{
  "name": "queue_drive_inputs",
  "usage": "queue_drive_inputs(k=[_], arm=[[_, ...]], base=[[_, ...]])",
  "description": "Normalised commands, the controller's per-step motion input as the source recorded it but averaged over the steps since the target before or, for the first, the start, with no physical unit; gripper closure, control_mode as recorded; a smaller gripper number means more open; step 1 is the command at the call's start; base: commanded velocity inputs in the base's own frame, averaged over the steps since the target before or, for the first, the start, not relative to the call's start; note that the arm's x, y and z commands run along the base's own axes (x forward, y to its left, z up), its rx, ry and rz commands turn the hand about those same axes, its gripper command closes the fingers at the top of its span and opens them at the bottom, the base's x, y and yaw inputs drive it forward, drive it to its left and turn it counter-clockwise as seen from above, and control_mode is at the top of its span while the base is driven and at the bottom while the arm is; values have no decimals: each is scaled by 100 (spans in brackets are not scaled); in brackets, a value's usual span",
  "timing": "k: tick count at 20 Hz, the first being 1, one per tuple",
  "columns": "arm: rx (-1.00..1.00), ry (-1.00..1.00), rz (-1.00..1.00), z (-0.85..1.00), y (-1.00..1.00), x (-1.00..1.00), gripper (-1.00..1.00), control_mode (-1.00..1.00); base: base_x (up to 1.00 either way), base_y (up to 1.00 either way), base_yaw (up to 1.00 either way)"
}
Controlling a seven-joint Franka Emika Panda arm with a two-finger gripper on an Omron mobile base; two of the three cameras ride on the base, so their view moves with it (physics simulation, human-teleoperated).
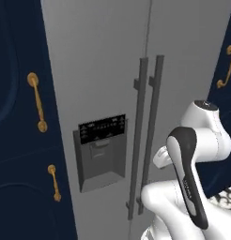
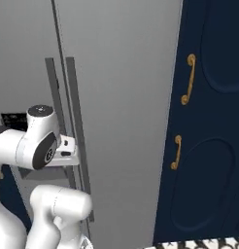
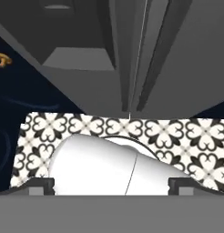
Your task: Grab a lemon wedge from the fridge and one ice cube from the ice bowl, and put them in the glass of lemonade.
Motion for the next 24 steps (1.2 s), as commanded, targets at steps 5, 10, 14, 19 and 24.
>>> queue_drive_inputs(k=[5, 10, 14, 19, 24], arm=[[0, 0, 0, 0, 0, 0, -100, 100], [0, 0, 0, 0, 0, 0, -100, 100], [0, 0, 0, 0, 0, 0, -100, 100], [0, 0, 0, 0, 0, 0, -100, 100], [0, 0, 0, 0, 0, 0, -100, 100]], base=[[0, -18, 11], [1, -20, 44], [2, -71, 11], [-46, -3, -9], [-45, 18, -12]])
